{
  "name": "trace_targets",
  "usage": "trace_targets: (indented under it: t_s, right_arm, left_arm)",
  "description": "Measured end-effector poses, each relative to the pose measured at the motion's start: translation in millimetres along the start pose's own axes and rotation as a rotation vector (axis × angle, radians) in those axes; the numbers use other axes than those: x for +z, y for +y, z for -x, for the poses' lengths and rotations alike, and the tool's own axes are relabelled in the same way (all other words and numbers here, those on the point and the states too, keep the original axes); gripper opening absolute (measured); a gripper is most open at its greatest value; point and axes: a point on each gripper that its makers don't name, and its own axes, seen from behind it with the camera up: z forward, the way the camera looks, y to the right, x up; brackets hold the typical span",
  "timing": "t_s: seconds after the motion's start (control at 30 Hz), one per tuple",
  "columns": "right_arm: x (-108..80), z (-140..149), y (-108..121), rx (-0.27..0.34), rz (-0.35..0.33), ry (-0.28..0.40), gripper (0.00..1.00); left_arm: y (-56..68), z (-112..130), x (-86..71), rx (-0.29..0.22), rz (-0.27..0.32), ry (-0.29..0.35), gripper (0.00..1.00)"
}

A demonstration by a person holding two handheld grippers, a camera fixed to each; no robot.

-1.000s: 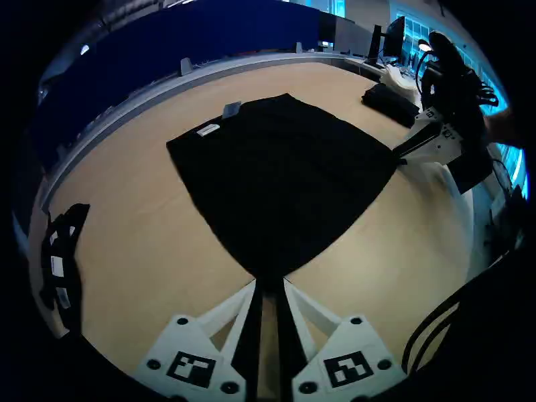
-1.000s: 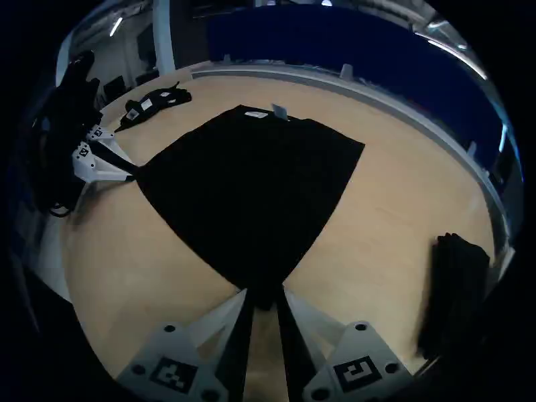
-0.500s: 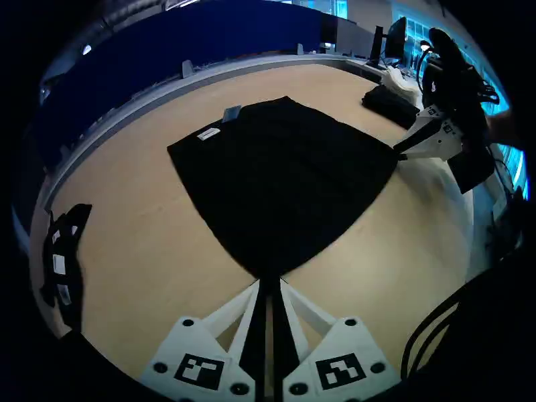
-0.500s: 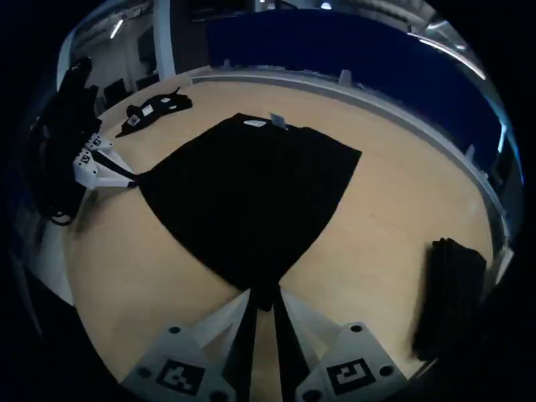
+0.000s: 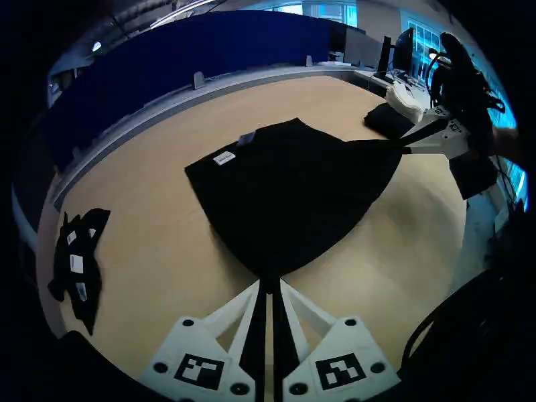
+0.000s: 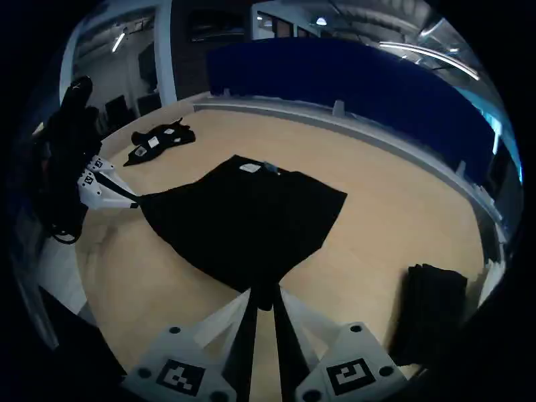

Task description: Fold towel

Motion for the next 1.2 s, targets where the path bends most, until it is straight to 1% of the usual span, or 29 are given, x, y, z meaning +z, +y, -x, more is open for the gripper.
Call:
trace_targets:
  t_s: [0.17,0.33,0.47,0.57,0.7,0.9,1.0,1.2]
  right_arm:
    - [-19.4,-17,-4,-0.012,-0.004,0.023,0.16]
    - [-38.4,-26,-10,-0.023,-0.013,0.032,0.16]
    - [-49.0,-29,-13,-0.02,-0.019,0.032,0.16]
    - [-54.4,-28,-15,-0.016,-0.02,0.029,0.16]
    - [-56.9,-27,-15,-0.008,-0.021,0.026,0.16]
    - [-56.9,-26,-12,-0.006,-0.021,0.021,0.16]
    - [-55.5,-28,-10,-0.011,-0.02,0.019,0.16]
    - [-46.4,-36,-1,-0.019,-0.016,0.012,0.16]
  left_arm:
    - [1.1,-10,-19.0,-0.006,-0.005,0.003,0.06]
    - [3.9,-17,-37.4,-0.007,-0.008,0.002,0.06]
    - [6.7,-22,-49.6,-0.009,-0.009,0.002,0.06]
    - [9.3,-25,-55.4,-0.013,-0.009,0.006,0.06]
    - [12.1,-26,-57.6,-0.021,-0.009,0.007,0.06]
    - [12.9,-27,-55.6,-0.03,-0.01,0.008,0.06]
    - [10.7,-30,-53.0,-0.032,-0.012,0.007,0.06]
    - [0.2,-41,-46.4,-0.036,-0.018,0.008,0.06]
